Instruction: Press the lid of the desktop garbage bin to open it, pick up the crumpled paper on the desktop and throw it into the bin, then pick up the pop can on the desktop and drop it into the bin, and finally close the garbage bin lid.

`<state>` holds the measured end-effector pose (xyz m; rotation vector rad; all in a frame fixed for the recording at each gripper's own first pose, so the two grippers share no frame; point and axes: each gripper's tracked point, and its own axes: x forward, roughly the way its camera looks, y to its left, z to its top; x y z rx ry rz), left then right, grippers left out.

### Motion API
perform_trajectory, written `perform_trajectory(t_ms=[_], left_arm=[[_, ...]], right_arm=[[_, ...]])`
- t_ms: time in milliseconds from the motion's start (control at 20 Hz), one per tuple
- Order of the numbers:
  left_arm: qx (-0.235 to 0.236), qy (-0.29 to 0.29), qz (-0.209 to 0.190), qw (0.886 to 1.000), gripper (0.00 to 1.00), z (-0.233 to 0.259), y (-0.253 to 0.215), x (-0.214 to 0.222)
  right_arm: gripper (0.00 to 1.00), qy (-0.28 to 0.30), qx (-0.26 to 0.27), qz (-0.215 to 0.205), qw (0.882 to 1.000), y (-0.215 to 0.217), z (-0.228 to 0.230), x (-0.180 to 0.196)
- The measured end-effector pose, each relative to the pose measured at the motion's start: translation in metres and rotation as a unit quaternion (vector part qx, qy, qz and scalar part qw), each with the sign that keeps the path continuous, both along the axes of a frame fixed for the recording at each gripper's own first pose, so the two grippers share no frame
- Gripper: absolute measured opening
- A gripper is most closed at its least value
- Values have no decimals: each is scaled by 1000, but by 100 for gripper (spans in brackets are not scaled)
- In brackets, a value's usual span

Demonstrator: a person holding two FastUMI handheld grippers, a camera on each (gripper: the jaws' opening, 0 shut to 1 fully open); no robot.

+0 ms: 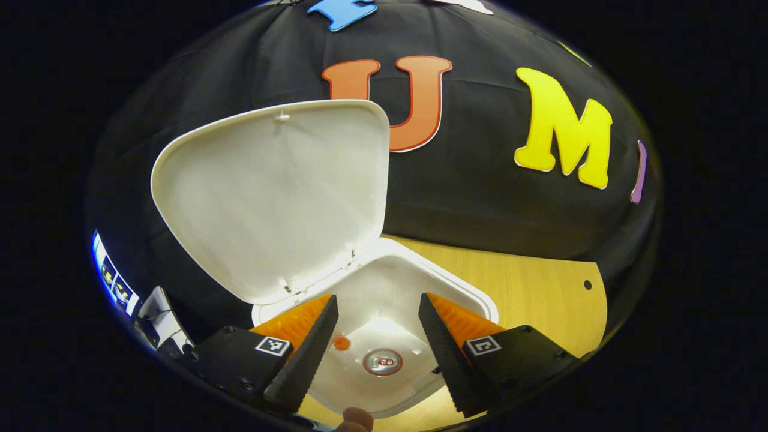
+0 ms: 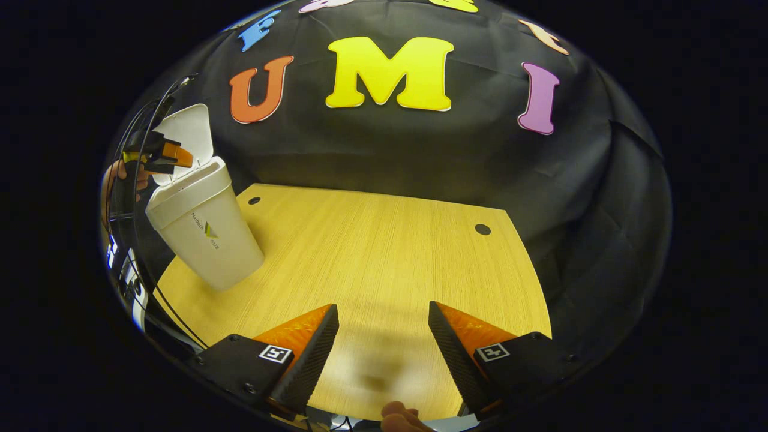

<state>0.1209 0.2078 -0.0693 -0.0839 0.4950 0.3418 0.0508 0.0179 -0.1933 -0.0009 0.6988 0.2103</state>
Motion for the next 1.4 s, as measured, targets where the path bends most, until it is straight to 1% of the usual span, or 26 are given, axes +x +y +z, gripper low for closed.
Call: perform_trajectory(t_ms=[50, 200, 300, 400, 600, 700, 800, 950, 1050, 1150, 1250, 1300, 1400], left_arm=[[-2, -7, -5, 1000, 100, 4, -3, 0], [-5, -2, -3, 1000, 100, 8, -7, -7], [-2, -9, -4, 1000, 100, 19, -9, -9], [7, -26, 0, 1000, 99, 41, -10, -13], [22, -70, 7, 997, 99, 96, -4, -7], [39, -95, 21, 994, 99, 126, 7, -2], [41, -114, 38, 992, 98, 149, 20, 6], [45, -140, 71, 987, 98, 184, 46, 19], [52, -158, 101, 981, 98, 202, 72, 27], [39, -156, 131, 978, 98, 204, 96, 34], [2, -157, 152, 976, 99, 195, 112, 43], [-6, -152, 160, 975, 99, 191, 119, 46], [2, -136, 176, 975, 99, 178, 131, 49]], right_arm=[[95, 0, 2, 4, 1000, 2, -1, -1], [95, 1, 5, 11, 1000, 4, -2, -2], [95, 3, 9, 14, 1000, 4, -3, -2], [95, 5, 14, 14, 1000, 4, -4, -2], [95, 10, 21, 12, 1000, 1, -8, -2], [95, 8, 20, 11, 1000, -1, -7, -1], [95, 7, 22, 8, 1000, -3, -5, -1], [95, 7, 24, 3, 1000, -6, -3, -1], [95, 5, 22, 0, 1000, -7, -2, -1], [95, 4, 19, 0, 1000, -9, -1, -1], [95, 7, 16, -1, 1000, -10, -3, 1], [95, 7, 16, -1, 1000, -9, -3, 1], [95, 4, 14, 3, 1000, -8, -3, 2]])
